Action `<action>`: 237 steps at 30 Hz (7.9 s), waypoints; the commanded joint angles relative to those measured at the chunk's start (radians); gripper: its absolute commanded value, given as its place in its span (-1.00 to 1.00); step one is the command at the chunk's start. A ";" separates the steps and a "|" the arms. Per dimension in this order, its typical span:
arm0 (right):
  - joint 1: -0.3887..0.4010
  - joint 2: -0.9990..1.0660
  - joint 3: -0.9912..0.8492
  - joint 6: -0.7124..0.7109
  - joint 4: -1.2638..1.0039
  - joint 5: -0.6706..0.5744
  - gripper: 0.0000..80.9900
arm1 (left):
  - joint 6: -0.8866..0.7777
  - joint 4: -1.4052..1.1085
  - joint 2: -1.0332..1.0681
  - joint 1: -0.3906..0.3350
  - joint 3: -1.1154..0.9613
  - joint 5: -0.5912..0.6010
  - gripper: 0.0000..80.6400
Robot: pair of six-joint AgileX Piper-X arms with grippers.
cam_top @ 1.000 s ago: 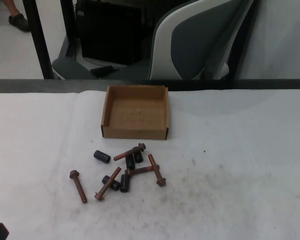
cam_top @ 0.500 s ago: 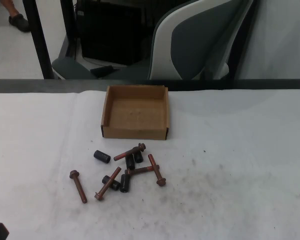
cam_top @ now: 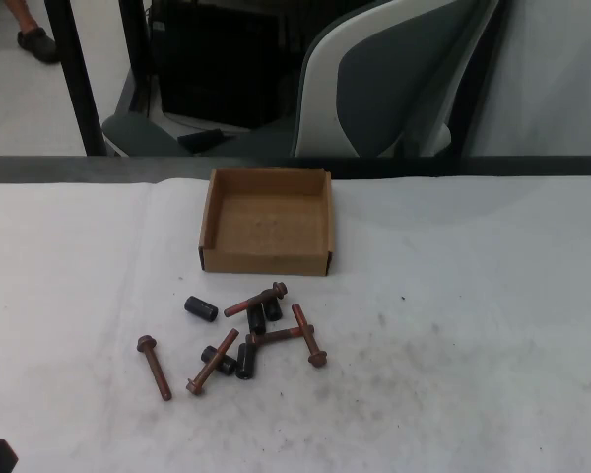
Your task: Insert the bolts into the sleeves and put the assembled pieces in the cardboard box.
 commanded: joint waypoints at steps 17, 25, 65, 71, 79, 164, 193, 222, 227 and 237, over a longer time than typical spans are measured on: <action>-0.004 0.000 -0.009 -0.003 -0.005 0.001 -0.99 | -0.114 -0.012 0.000 -0.004 -0.010 -0.004 -0.98; -0.004 0.000 -0.009 -0.003 -0.005 0.001 -0.99 | -0.114 -0.081 0.000 -0.004 -0.010 -0.020 -0.98; -0.003 0.043 -0.063 0.305 -0.067 -0.539 -0.99 | -0.130 0.244 0.892 -0.006 -0.542 0.135 -0.98; 0.007 0.204 -0.189 0.170 0.030 -0.573 -0.99 | -0.174 0.378 1.075 -0.006 -0.646 0.155 -0.98; 0.055 0.567 -0.390 0.138 0.081 -0.627 -0.99 | -0.206 0.481 1.276 -0.072 -0.749 0.153 -0.98; 0.355 1.207 -0.830 -0.144 0.414 -0.792 -0.99 | -1.008 0.705 1.954 -0.253 -1.384 -0.044 -0.34; 0.355 1.207 -0.830 -0.168 0.428 -0.792 -0.99 | -1.085 0.642 2.052 -0.250 -1.391 -0.005 -0.99; 0.399 1.302 -0.970 -0.220 0.555 -0.786 -0.99 | -0.546 0.509 1.323 -0.264 -0.910 -0.120 -0.98; 0.486 1.402 -1.095 -0.221 0.597 -0.786 -0.99 | -0.515 0.505 1.072 -0.264 -0.767 -0.120 -0.98; 0.644 1.630 -1.356 -0.160 0.611 -0.781 -0.99 | -0.340 0.698 0.603 -0.264 -0.633 -0.199 -0.98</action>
